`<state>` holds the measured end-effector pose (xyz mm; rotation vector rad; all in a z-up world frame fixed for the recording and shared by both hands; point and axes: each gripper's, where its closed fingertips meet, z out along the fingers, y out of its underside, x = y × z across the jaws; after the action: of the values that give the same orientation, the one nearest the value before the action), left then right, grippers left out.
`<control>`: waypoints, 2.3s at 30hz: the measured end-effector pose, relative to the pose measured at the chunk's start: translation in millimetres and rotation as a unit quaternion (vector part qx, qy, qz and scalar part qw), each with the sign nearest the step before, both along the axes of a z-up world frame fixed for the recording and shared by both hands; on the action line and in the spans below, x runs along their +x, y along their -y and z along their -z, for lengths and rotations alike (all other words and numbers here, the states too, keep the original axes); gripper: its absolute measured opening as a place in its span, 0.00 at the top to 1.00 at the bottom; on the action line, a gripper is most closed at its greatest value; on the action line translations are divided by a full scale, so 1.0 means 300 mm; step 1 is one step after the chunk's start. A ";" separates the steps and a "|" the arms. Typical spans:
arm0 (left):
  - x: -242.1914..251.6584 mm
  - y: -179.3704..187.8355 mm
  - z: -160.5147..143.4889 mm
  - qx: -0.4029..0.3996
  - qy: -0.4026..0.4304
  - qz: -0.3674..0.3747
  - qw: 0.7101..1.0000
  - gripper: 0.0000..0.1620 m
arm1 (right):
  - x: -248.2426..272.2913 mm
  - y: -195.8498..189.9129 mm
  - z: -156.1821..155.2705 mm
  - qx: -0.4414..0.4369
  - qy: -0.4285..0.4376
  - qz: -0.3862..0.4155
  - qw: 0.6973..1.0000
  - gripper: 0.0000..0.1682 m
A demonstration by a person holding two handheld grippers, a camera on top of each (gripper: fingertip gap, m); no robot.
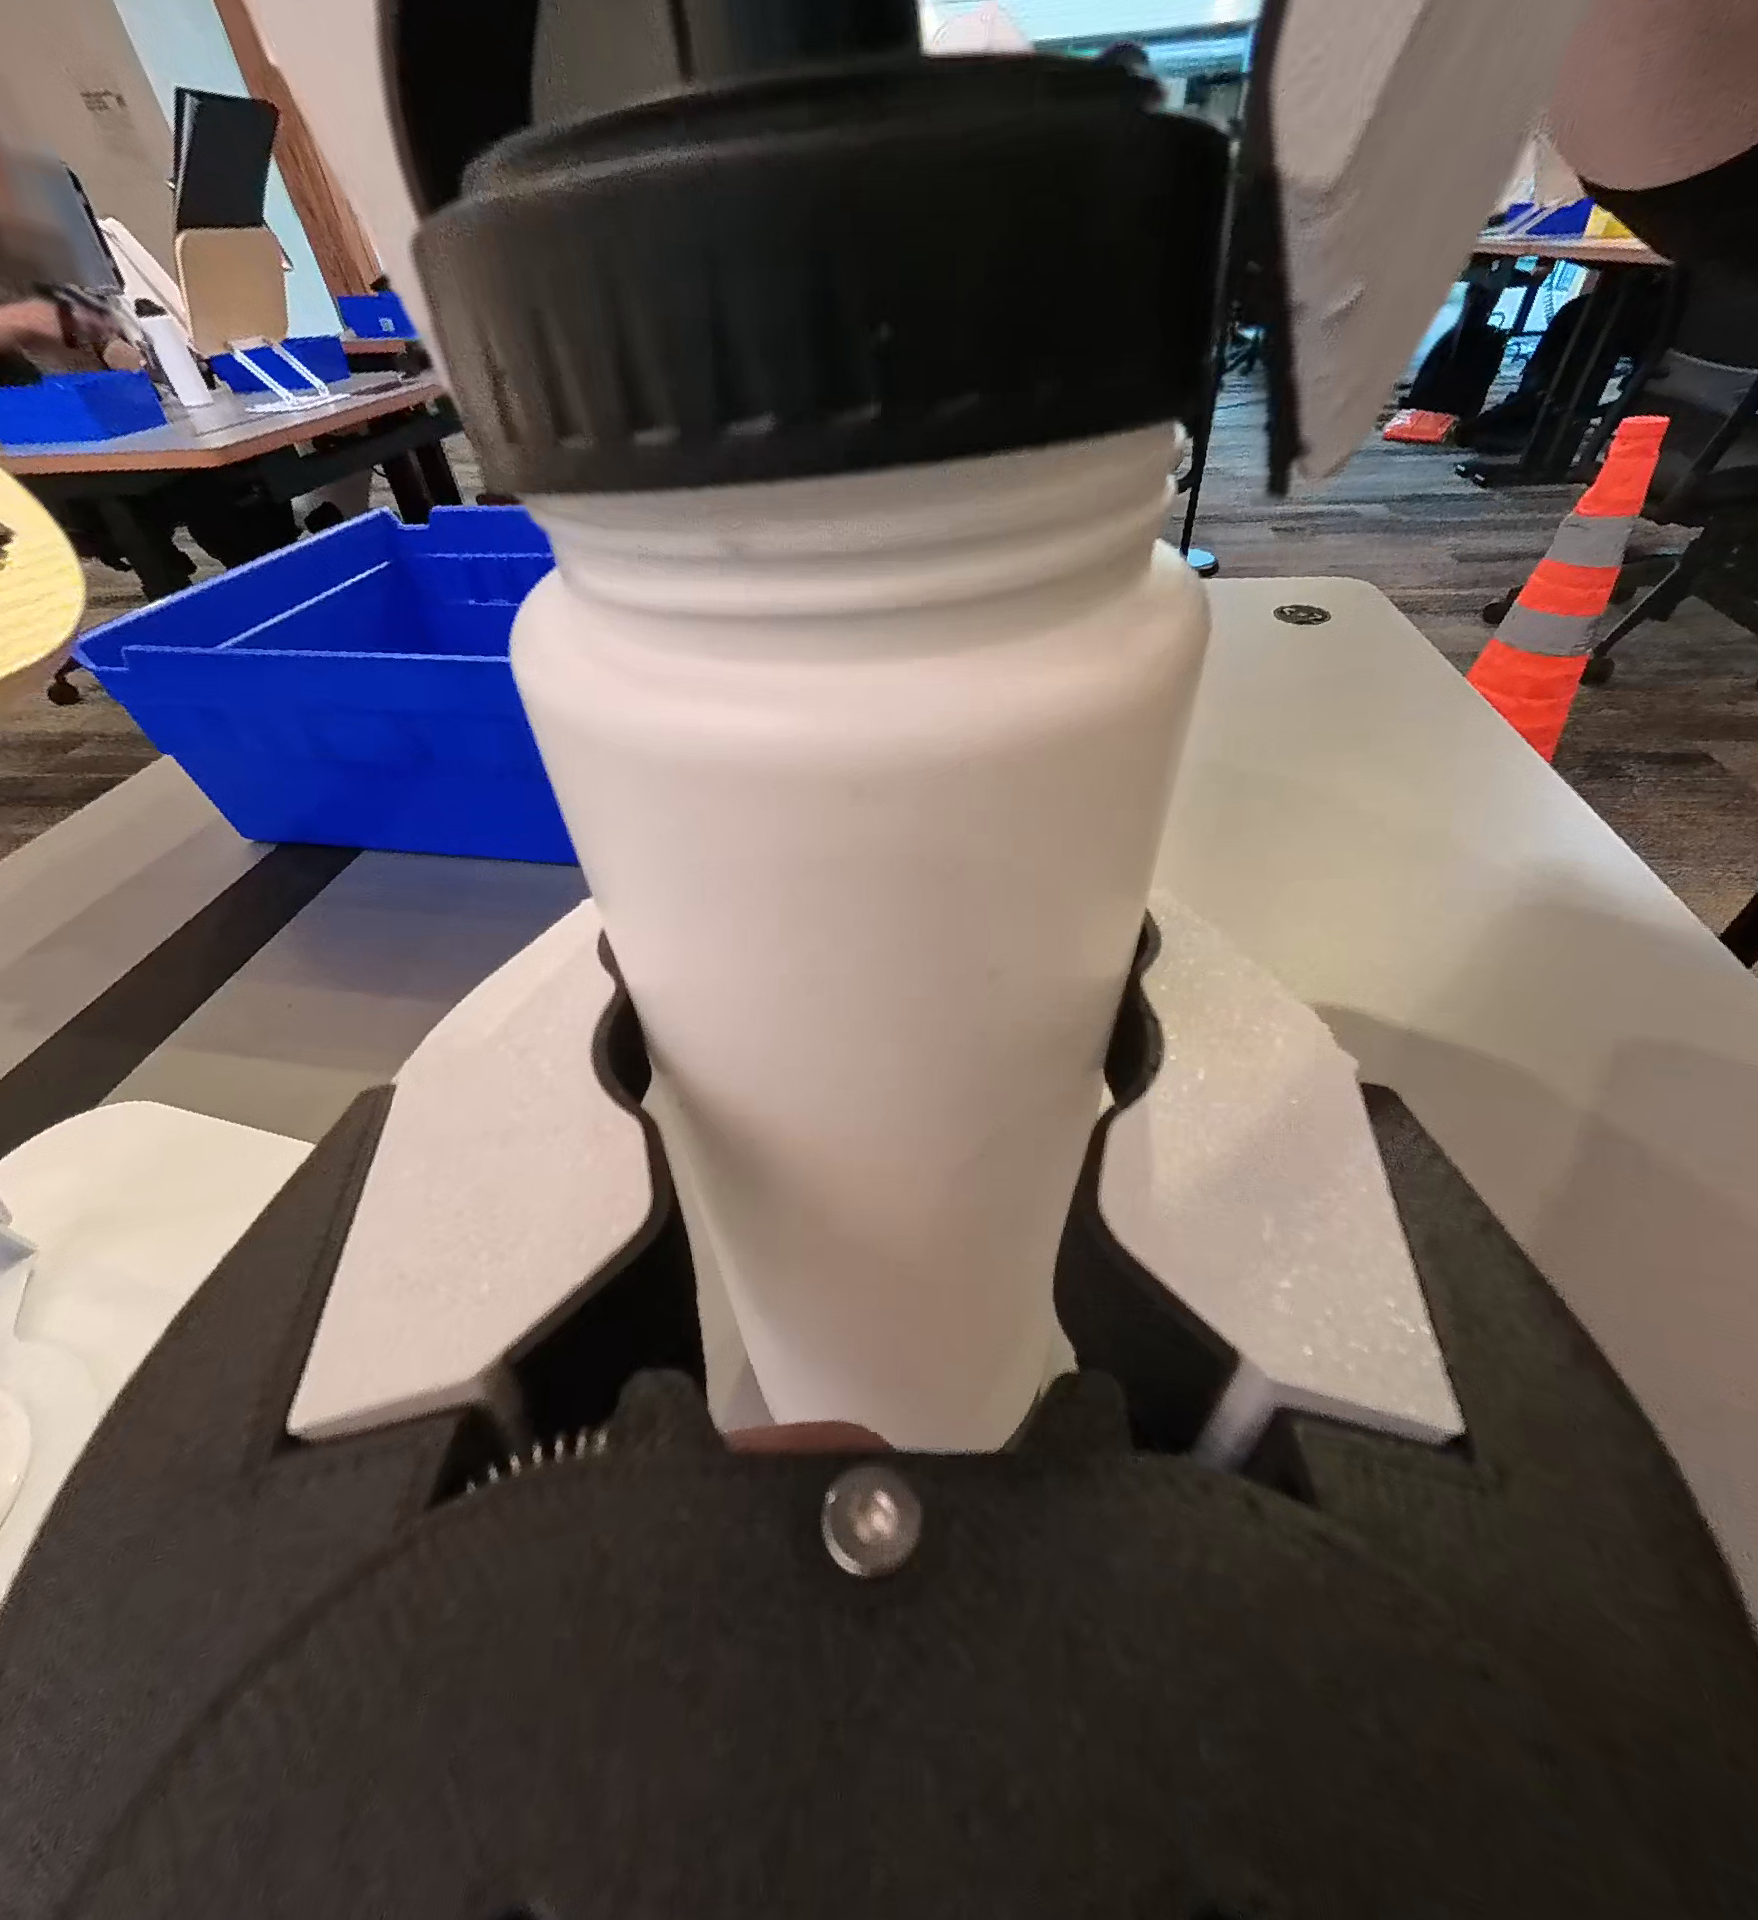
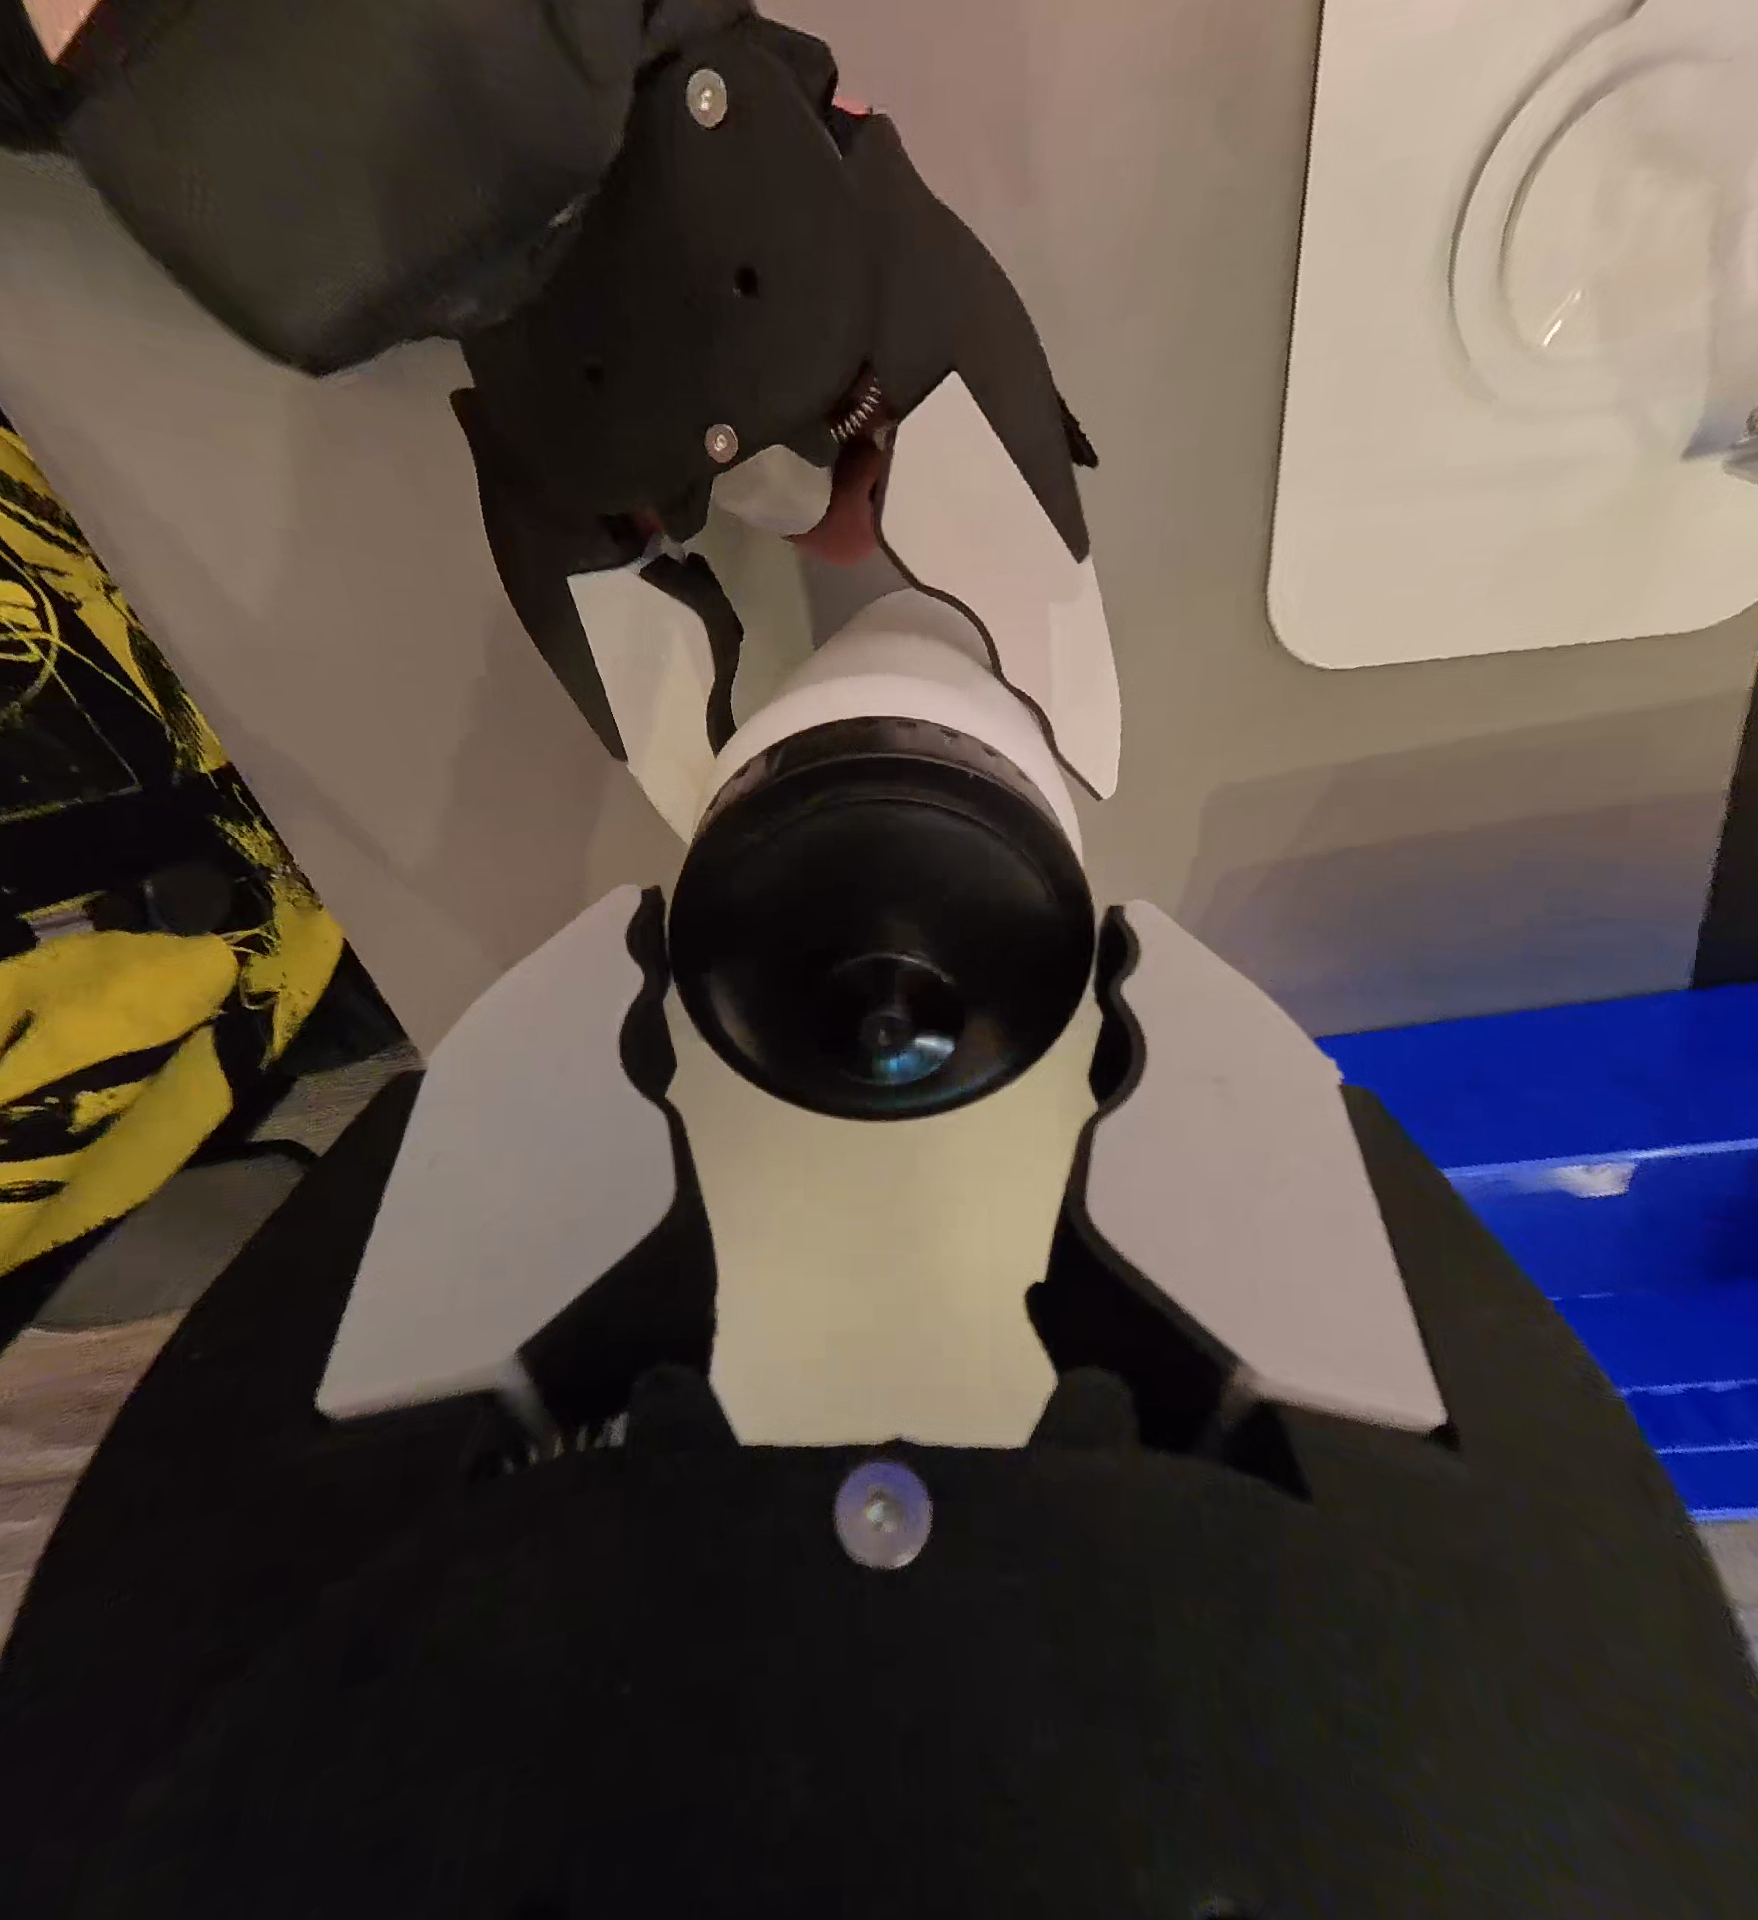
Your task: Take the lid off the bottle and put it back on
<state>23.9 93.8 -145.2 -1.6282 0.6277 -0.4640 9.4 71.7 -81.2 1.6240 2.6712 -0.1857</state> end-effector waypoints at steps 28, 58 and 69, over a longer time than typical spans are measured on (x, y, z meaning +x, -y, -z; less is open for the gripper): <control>-0.001 0.000 0.000 0.000 0.001 0.001 1.000 0.46 | -0.005 0.000 -0.031 0.030 -0.031 -0.169 0.985 0.58; 0.004 -0.002 0.001 -0.003 0.000 0.001 1.000 0.46 | -0.010 0.005 -0.036 0.021 -0.005 0.000 1.000 0.58; 0.005 -0.002 0.001 -0.003 0.001 0.001 1.000 0.46 | 0.000 -0.006 -0.045 0.050 -0.020 -0.167 0.984 0.59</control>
<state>25.4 94.4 -145.4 -1.6331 0.6271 -0.4685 9.5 73.4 -67.8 1.1735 2.9735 -0.0808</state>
